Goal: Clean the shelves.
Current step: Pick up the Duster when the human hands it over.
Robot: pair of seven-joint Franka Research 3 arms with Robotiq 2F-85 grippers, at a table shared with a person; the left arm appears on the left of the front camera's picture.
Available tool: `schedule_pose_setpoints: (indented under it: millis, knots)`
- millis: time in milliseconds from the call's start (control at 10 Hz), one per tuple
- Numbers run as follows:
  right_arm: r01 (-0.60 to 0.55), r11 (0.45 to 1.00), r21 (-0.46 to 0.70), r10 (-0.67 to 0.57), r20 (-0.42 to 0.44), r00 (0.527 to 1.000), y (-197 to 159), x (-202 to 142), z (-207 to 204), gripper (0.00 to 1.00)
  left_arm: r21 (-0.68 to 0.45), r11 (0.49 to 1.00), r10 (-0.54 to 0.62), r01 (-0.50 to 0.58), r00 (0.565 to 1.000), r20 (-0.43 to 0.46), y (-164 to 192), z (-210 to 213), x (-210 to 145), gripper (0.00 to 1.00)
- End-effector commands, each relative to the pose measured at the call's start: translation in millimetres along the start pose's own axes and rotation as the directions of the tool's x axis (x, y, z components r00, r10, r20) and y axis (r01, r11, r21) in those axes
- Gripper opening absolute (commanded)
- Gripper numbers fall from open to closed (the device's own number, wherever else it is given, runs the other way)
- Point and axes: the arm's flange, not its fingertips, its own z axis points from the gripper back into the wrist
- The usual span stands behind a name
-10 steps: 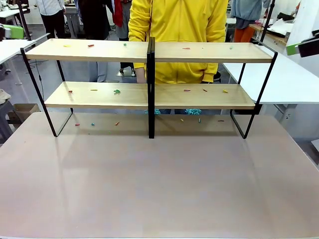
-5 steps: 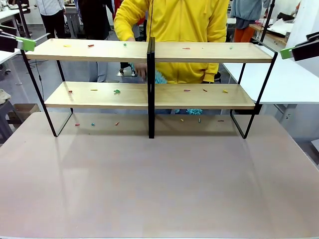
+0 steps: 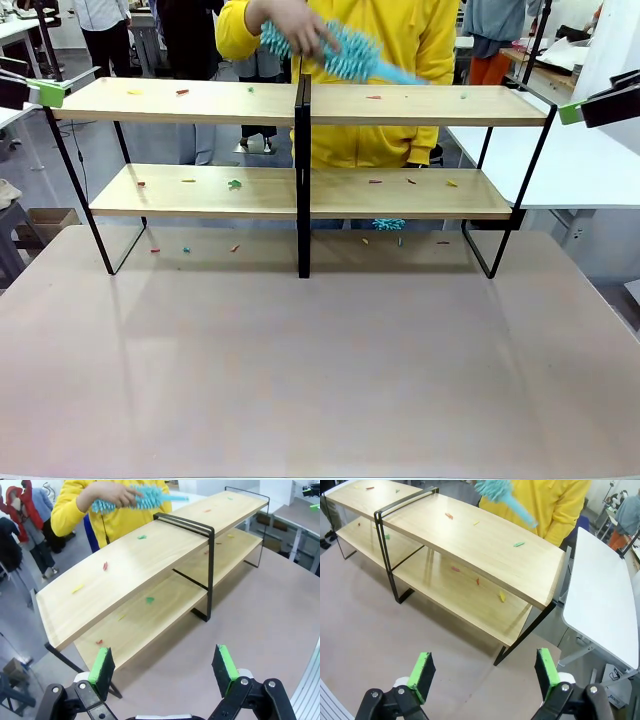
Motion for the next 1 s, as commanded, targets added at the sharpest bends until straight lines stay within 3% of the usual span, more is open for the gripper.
schedule_pose_setpoints:
  millis: [0, 300, 700, 900]
  knots:
    - [0.005, 1.0, -0.019, -0.005, 0.007, 1.0, 9.4, -21.8, -3.4, 1.0, -0.007, 1.0, -0.003, 0.003, 1.0, 0.014, -1.5, -2.1, 1.7, 1.0]
    - [0.083, 0.997, -0.01, -0.082, 0.038, 0.996, 14.0, -13.8, -2.1, 1.0, -0.007, 1.0, -0.003, 0.003, 1.0, 0.014, -1.5, -2.1, 1.7, 1.0]
    - [0.261, 0.965, -0.034, -0.262, -0.021, 0.965, 23.7, -2.7, -2.5, 1.0, -0.007, 1.0, -0.003, 0.003, 1.0, 0.014, -1.5, -2.1, 1.7, 1.0]
    - [0.292, 0.956, -0.005, -0.292, -0.035, 0.956, 30.8, 2.6, -4.9, 1.0, -0.007, 1.0, -0.003, 0.003, 1.0, 0.014, -1.5, -2.1, 1.7, 1.0]
